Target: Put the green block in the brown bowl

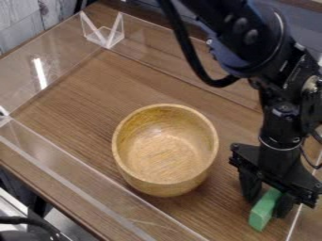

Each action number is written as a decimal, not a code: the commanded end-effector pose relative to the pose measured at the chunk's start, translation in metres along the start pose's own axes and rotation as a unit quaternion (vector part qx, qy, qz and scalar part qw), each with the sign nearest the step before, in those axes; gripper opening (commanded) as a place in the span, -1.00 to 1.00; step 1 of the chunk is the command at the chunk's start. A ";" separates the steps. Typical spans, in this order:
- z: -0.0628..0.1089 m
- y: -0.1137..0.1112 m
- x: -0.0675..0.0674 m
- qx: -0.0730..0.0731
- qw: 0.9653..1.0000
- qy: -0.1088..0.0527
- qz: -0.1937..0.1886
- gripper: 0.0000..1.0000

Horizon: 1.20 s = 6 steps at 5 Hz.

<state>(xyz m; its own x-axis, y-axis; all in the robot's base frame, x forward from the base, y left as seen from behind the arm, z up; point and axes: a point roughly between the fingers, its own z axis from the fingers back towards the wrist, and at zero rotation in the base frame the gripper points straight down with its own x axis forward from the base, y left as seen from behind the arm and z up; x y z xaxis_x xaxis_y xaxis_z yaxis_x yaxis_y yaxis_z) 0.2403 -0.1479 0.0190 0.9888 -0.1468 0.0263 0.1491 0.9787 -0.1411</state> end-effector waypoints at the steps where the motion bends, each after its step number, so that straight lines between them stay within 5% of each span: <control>1: 0.007 -0.002 0.000 -0.005 1.000 -0.001 0.001 -1.00; 4: 0.040 0.004 -0.012 -0.001 0.999 0.037 0.008 -1.00; 5: 0.061 0.010 -0.013 0.001 0.999 0.040 0.015 -1.00; 6: 0.107 0.017 -0.010 0.002 0.999 0.027 0.042 -1.00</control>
<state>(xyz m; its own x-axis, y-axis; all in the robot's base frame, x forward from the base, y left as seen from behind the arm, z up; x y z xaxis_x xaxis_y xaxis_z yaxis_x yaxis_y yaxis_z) 0.2263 -0.1129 0.1090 0.9935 -0.0726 -0.0872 0.0616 0.9905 -0.1229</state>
